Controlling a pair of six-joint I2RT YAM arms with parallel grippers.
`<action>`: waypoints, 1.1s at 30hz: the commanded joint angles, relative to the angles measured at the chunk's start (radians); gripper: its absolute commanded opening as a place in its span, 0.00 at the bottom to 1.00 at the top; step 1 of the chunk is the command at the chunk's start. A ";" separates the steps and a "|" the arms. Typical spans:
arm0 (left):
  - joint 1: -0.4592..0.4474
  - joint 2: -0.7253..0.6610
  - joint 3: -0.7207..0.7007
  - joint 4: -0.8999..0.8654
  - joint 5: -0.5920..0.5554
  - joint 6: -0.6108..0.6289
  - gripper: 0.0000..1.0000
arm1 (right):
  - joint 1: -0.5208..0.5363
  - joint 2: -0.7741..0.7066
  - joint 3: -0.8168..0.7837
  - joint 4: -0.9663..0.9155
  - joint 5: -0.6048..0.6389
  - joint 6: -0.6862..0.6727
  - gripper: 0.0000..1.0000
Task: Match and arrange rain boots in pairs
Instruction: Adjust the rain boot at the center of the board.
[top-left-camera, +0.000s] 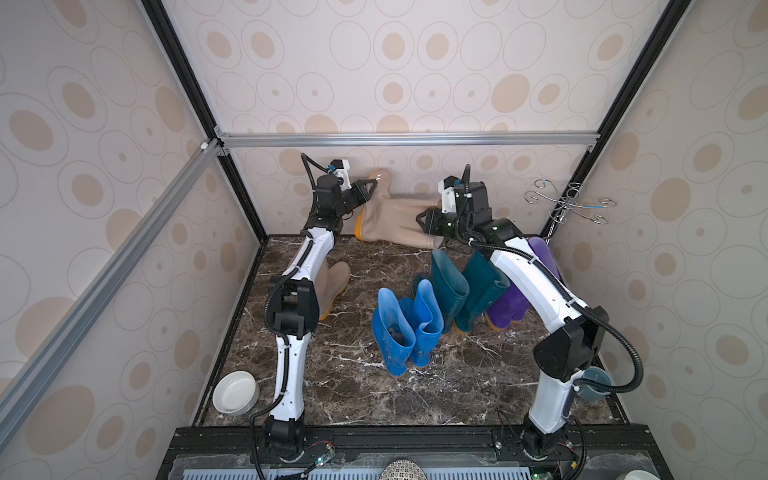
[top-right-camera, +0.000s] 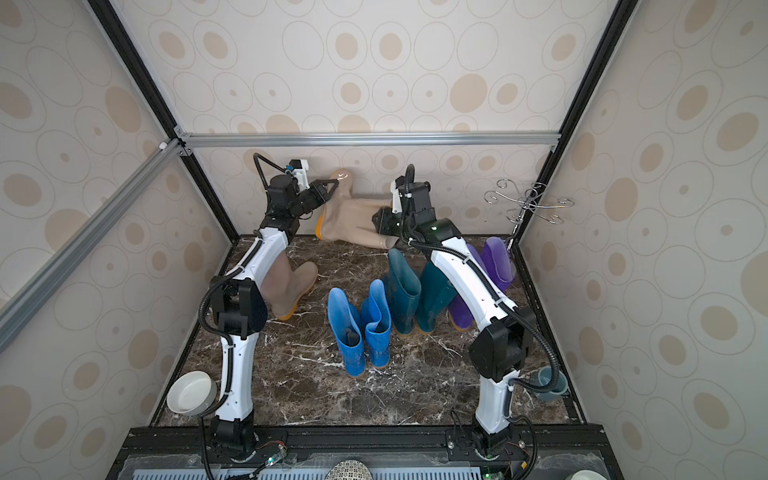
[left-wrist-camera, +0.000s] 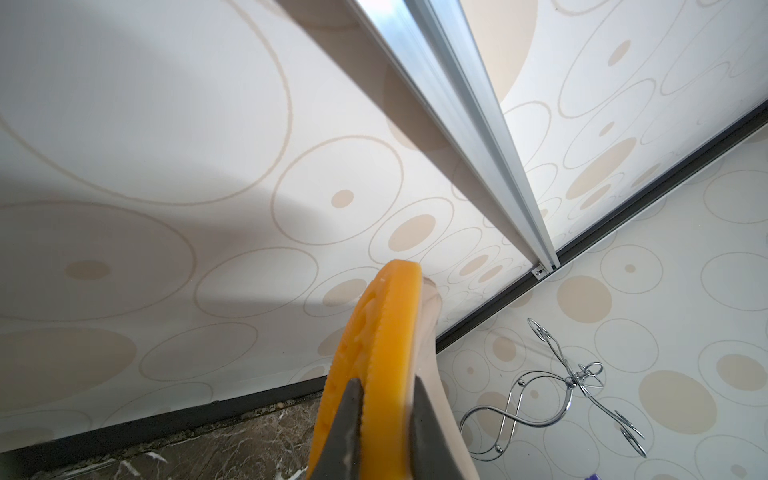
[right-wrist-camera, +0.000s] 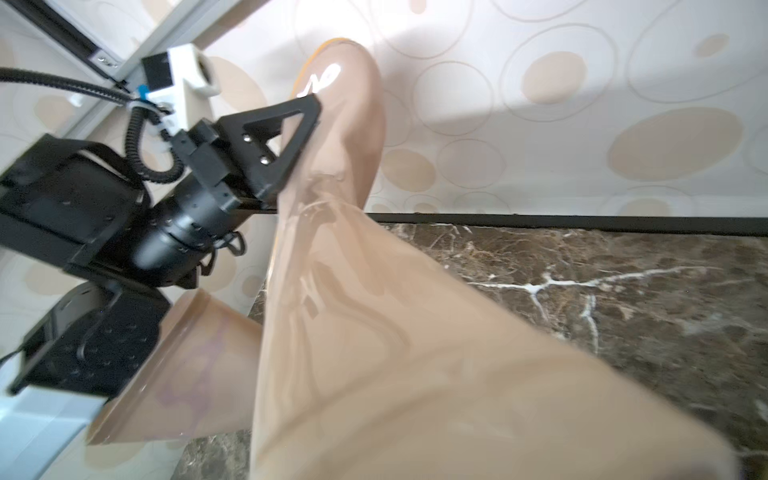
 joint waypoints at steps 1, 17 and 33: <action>0.010 -0.074 0.006 0.086 0.028 -0.070 0.00 | 0.006 -0.013 0.055 0.003 -0.063 0.000 0.43; 0.011 -0.098 0.002 0.098 0.057 -0.094 0.00 | -0.026 -0.268 -0.211 -0.037 0.077 -0.016 1.00; 0.006 -0.124 -0.030 -0.020 0.052 0.007 0.00 | -0.011 -0.048 -0.049 0.057 -0.091 0.018 0.06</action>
